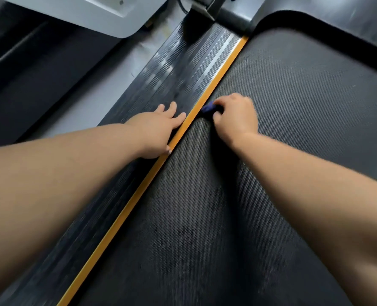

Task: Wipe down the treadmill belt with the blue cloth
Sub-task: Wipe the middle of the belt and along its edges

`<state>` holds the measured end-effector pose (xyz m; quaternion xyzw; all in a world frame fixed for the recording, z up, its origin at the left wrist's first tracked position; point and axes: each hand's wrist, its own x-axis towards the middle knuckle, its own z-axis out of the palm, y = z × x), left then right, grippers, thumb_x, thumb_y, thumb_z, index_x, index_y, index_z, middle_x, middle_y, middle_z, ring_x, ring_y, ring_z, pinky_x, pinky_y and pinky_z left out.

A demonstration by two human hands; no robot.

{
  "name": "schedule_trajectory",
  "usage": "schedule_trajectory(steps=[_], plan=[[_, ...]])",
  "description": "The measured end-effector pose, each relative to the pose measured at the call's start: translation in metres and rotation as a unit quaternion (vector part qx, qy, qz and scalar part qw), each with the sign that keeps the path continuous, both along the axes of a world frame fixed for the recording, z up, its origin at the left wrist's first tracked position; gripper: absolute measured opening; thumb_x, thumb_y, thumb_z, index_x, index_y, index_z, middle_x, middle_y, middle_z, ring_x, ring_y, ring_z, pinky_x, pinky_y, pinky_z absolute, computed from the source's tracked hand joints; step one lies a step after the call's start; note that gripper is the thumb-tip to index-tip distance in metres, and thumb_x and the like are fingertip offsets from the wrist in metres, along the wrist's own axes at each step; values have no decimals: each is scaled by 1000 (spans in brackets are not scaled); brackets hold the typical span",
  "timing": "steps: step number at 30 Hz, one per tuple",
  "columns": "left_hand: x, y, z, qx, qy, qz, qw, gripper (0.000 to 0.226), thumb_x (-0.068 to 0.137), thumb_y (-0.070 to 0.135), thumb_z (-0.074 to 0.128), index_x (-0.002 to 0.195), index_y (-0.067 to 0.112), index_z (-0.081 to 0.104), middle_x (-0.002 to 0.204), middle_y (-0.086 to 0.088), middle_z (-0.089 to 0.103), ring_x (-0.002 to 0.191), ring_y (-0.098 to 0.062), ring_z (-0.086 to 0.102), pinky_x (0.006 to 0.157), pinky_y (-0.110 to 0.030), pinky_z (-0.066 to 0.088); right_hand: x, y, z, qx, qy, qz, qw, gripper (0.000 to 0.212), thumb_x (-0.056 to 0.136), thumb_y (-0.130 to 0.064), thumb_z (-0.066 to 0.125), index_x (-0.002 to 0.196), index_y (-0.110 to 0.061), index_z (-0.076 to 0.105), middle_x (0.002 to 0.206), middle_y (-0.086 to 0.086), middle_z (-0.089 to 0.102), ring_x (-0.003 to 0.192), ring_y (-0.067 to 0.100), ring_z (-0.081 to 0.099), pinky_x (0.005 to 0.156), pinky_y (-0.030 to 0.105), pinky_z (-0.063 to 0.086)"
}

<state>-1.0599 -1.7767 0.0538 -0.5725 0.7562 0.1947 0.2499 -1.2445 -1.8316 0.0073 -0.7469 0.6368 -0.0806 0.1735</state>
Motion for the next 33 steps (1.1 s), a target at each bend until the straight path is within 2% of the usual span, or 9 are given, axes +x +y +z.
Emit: schedule_trajectory(steps=[2, 6, 8, 11, 15, 22, 24, 28, 33], plan=[[-2, 0, 1, 0, 0, 1, 1000, 93, 90, 37, 61, 151, 26, -7, 158, -2, -17, 147, -27, -1, 105, -47, 39, -2, -4, 3, 11, 2, -29, 1000, 29, 88, -23, 51, 112, -28, 66, 117, 4, 58, 113, 29, 46, 85, 32, 42], [-1, 0, 2, -1, 3, 8, 1000, 91, 90, 37, 61, 151, 26, -6, 158, -1, -18, 147, -26, -2, 105, -46, 39, 12, 63, 3, 38, -28, 129, 991, 26, 86, -25, 55, 109, -26, 67, 110, 3, 59, 105, 27, 48, 86, 34, 44], [-1, 1, 1, 0, 1, 4, 1000, 91, 90, 38, 60, 151, 26, -6, 158, -2, -18, 147, -26, -2, 105, -47, 39, 9, 77, 1, 42, -36, 157, 986, 27, 86, -25, 55, 110, -25, 67, 109, 0, 59, 104, 26, 48, 86, 34, 45], [-2, 1, 0, -5, -4, 4, 1000, 93, 89, 37, 62, 151, 26, -6, 158, -2, -17, 147, -26, -1, 106, -44, 37, 1, 37, -3, -1, -12, 89, 996, 29, 82, -20, 54, 105, -27, 70, 106, 5, 62, 103, 31, 52, 84, 34, 46], [-3, 0, 0, -3, -9, 4, 1000, 93, 90, 37, 61, 151, 27, -7, 158, -1, -17, 147, -25, 0, 104, -44, 38, -14, -10, 0, 20, -19, -56, 998, 32, 77, -17, 52, 101, -27, 71, 104, 4, 68, 103, 30, 58, 81, 30, 47], [-1, 1, 0, -14, -2, 4, 1000, 91, 89, 37, 62, 151, 28, -5, 159, 0, -15, 147, -25, 2, 108, -46, 36, 9, 109, 1, 93, -73, 158, 980, 27, 84, -25, 56, 109, -25, 66, 107, 2, 58, 104, 26, 47, 86, 31, 42], [0, 1, -1, -15, -2, 5, 1000, 93, 88, 38, 63, 151, 28, -4, 159, 0, -15, 147, -25, 2, 108, -47, 36, 0, 87, -3, 49, -54, 129, 989, 28, 83, -23, 55, 108, -27, 67, 108, 3, 59, 104, 28, 49, 87, 32, 42], [-4, 1, 1, -9, -4, 9, 1000, 94, 88, 37, 64, 151, 28, -5, 158, 0, -16, 147, -25, 1, 105, -45, 39, -35, 21, -7, 17, -26, -46, 998, 30, 82, -20, 52, 106, -27, 69, 112, 8, 61, 108, 32, 53, 90, 32, 43], [-5, 2, 4, -13, -8, 9, 1000, 93, 88, 38, 63, 152, 27, -4, 159, -2, -14, 147, -25, 1, 108, -46, 35, -17, 92, -2, 61, -34, 95, 993, 24, 84, -24, 55, 105, -23, 67, 106, 5, 58, 102, 28, 49, 86, 32, 42]])
